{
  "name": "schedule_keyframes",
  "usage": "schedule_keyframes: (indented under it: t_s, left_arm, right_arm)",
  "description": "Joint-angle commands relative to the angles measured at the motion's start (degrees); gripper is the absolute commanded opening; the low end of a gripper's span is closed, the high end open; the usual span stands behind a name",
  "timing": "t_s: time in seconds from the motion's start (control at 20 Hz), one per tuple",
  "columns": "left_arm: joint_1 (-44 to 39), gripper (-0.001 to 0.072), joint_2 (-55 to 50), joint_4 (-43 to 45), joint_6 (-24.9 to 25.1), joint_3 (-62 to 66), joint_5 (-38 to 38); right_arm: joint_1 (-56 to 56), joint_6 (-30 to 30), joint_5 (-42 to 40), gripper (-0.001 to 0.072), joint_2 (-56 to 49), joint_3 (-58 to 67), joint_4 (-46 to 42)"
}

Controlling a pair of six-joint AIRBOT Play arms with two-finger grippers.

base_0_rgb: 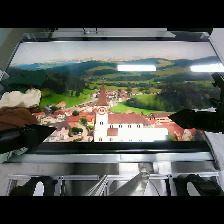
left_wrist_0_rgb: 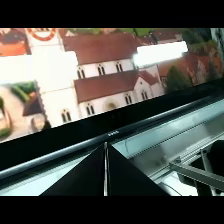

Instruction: Fold the shirts.

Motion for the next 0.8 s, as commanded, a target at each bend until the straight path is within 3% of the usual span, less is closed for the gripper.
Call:
schedule_keyframes:
  t_s: [0.0,0.1,0.15,0.2,0.25,0.3,0.4,0.55,0.75]
  left_arm:
    - [0.0,0.0011,0.1,0.6,0.0,0.0,1.0]
    - [0.1,0.0002,-0.3,7.9,-0.1,1.4,3.1]
    - [0.1,0.0005,-1.3,15.9,-1.3,4.3,4.1]
    - [0.1,0.0075,-3.0,24.5,-2.8,8.0,5.0]
    - [0.1,0.0307,-5.3,33.5,-3.8,12.1,6.4]
    - [0.1,0.0329,-7.8,40.4,-4.0,15.9,8.6]
    - [0.1,0.0329,-15.0,48.3,-4.1,21.9,15.8]
    - [1.4,0.0331,-32.0,49.3,-4.1,30.0,25.8]
    - [7.4,0.0331,-59.9,48.9,-4.1,46.1,22.9]
  right_arm:
    - [0.1,0.0,0.0,0.0023,0.1,0.0,0.0]
    - [0.1,0.0,0.0,0.0023,0.1,0.0,0.0]
    - [0.1,0.0,0.0,0.0023,0.1,0.0,0.0]
    - [0.1,0.0,0.0,0.0022,0.1,0.0,0.0]
    - [0.1,0.0,0.0,0.0023,0.1,0.0,0.0]
    - [0.1,0.0,0.0,0.0022,0.1,0.0,0.0]
    - [0.1,0.0,0.0,0.0022,0.1,0.0,0.0]
    - [0.1,0.0,0.0,0.0022,0.1,0.0,0.0]
    - [0.1,0.0,0.0,0.0022,0.1,0.0,0.0]
